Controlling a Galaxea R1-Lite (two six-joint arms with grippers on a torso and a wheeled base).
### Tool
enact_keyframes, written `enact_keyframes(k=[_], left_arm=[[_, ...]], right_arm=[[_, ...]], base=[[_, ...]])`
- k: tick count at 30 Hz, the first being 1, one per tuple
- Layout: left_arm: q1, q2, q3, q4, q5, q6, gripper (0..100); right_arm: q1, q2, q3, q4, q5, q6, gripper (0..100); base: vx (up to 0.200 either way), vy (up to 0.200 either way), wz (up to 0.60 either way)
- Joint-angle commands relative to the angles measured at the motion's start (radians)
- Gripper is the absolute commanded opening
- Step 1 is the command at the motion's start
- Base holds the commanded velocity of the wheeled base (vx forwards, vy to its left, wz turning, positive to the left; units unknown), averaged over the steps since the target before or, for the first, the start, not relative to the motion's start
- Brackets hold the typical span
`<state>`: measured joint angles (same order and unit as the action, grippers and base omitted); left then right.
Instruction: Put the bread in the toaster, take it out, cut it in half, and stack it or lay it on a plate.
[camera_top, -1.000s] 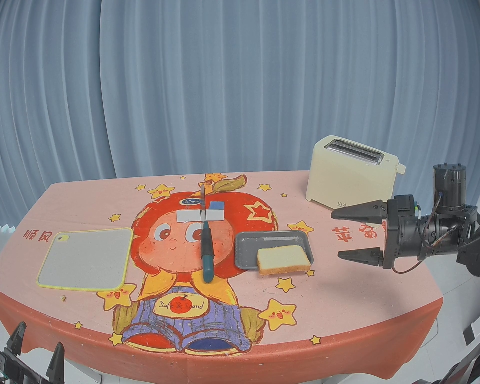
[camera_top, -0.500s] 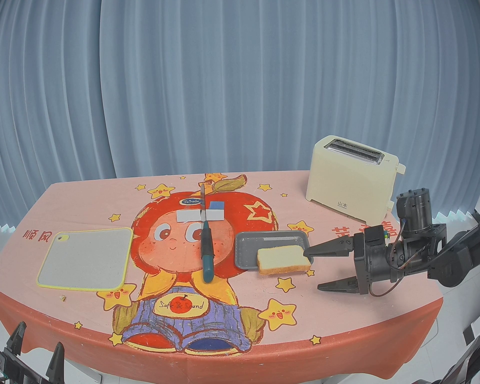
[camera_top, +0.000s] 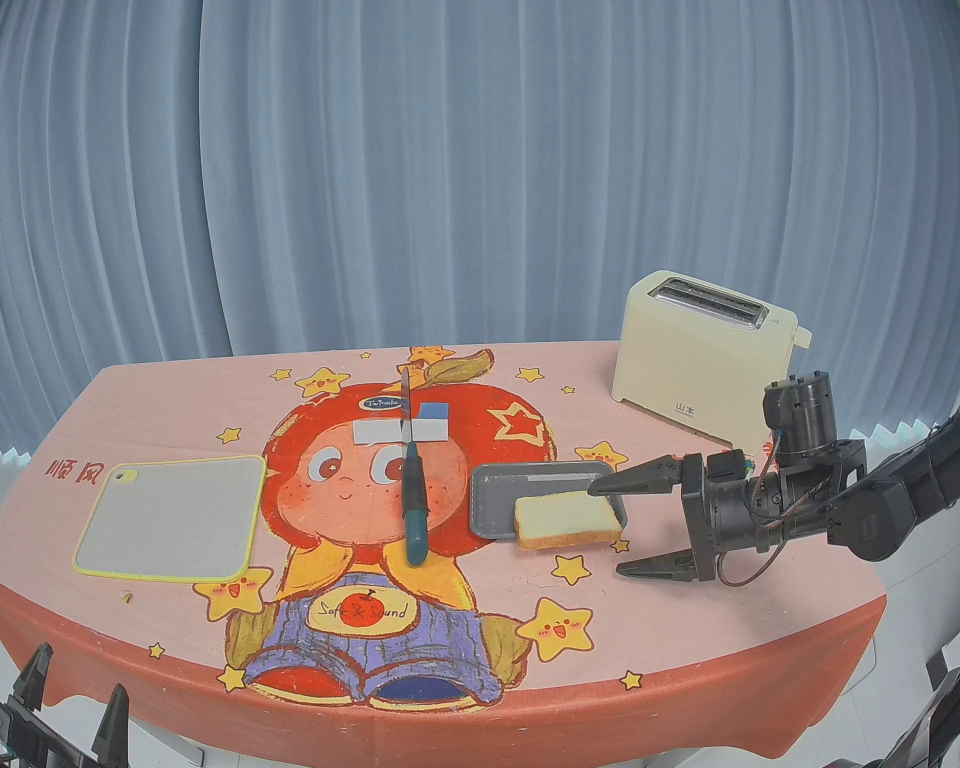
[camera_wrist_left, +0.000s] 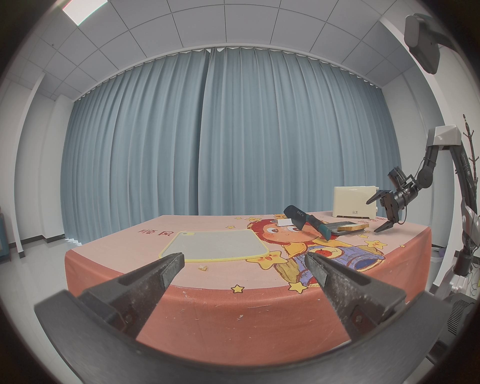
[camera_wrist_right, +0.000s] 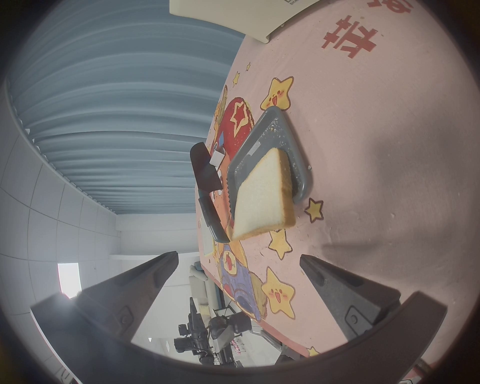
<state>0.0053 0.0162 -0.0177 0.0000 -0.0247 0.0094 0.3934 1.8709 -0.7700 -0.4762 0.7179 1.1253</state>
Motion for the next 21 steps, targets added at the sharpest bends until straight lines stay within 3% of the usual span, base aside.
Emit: enact_keyframes(k=[1,11,15,21], left_arm=[[0.001,-0.005,0.018,0.0,0.0,0.0,100],[0.001,-0.005,0.018,0.0,0.0,0.0,100],[0.001,-0.005,0.018,0.0,0.0,0.0,100],[0.001,-0.005,0.018,0.0,0.0,0.0,100]], right_arm=[[-0.002,0.03,-0.026,0.001,0.0,0.016,100],[-0.019,0.071,-0.057,0.001,-0.002,0.022,100],[-0.022,0.073,-0.072,0.001,0.0,0.073,100],[-0.021,0.1,-0.095,0.001,-0.002,0.077,100]], base=[[0.0,0.0,0.0],[0.0,0.0,0.0],[0.0,0.0,0.0],[0.0,0.0,0.0]])
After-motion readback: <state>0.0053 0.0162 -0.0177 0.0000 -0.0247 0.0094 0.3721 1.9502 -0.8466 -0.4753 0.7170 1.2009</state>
